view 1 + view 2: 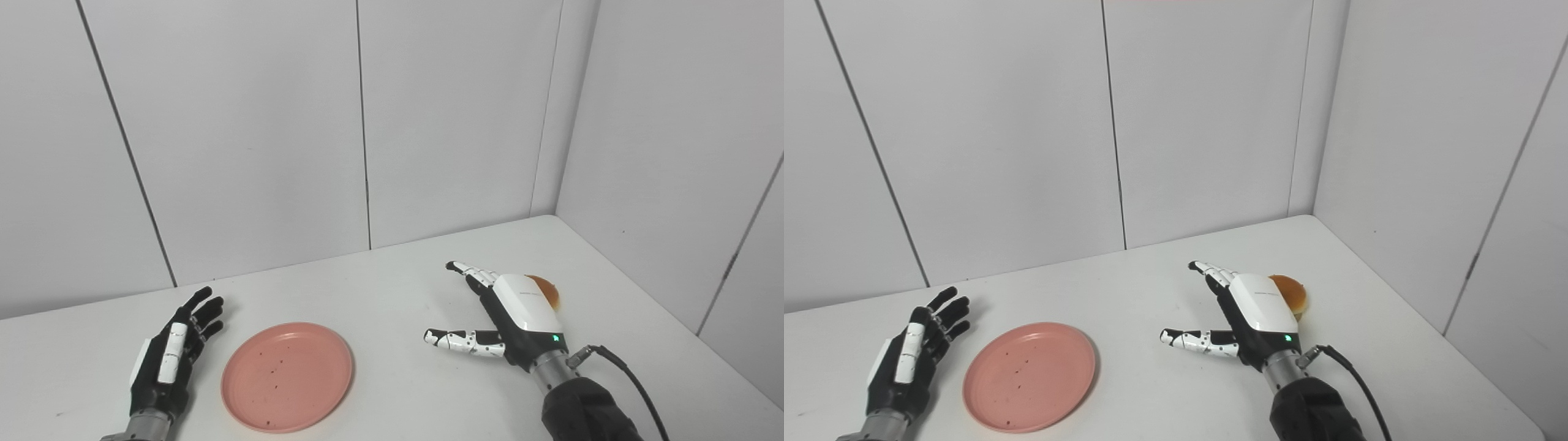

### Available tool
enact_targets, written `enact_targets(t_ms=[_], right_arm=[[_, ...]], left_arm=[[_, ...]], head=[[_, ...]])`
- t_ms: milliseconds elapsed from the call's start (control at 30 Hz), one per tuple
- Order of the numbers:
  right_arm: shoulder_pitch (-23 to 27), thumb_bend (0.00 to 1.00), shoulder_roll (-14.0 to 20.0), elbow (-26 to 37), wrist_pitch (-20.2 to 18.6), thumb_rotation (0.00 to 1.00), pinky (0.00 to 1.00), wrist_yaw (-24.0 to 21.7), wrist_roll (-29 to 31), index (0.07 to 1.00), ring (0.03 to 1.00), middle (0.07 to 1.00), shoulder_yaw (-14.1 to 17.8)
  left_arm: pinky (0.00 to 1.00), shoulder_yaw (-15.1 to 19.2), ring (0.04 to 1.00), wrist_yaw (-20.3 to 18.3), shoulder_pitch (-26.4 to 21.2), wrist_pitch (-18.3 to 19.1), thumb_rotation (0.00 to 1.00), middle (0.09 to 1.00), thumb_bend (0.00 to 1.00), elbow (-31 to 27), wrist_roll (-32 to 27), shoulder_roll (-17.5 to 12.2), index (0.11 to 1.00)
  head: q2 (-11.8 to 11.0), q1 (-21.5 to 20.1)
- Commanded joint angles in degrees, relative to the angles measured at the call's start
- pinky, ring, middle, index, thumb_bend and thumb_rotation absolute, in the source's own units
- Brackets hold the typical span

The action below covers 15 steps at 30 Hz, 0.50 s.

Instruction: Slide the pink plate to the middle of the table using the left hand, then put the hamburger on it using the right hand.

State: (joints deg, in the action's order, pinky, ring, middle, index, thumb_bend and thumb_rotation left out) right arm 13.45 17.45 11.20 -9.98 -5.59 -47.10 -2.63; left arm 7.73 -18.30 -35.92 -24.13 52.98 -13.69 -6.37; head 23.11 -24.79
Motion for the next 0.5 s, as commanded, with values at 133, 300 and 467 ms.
enact_targets(t_ms=[133, 300, 467], right_arm=[[2.76, 0.75, 1.84, 0.94, -0.46, 0.83, 0.89, 3.37, -4.61, 0.859, 0.850, 0.859, 0.27], [3.93, 0.77, 3.68, -0.49, -2.54, 0.83, 0.95, 3.92, -11.49, 0.855, 0.862, 0.852, -0.10], [5.97, 0.82, 5.82, -3.27, -2.91, 0.80, 0.95, 3.45, -12.86, 0.847, 0.874, 0.860, 0.95]], left_arm=[[0.87, -0.03, 0.881, -1.24, 3.84, -1.71, 0.82, 0.799, 0.90, 2.86, -0.03, -0.62, 0.797], [0.85, -0.09, 0.875, -1.12, 3.97, -1.58, 0.82, 0.794, 0.89, 2.58, -0.01, -0.50, 0.794], [0.85, -0.25, 0.872, -1.09, 4.07, -1.42, 0.81, 0.794, 0.90, 2.32, 0.11, -0.42, 0.800]], head=[[0.22, 0.67], [0.35, 1.12], [0.76, 1.83]])
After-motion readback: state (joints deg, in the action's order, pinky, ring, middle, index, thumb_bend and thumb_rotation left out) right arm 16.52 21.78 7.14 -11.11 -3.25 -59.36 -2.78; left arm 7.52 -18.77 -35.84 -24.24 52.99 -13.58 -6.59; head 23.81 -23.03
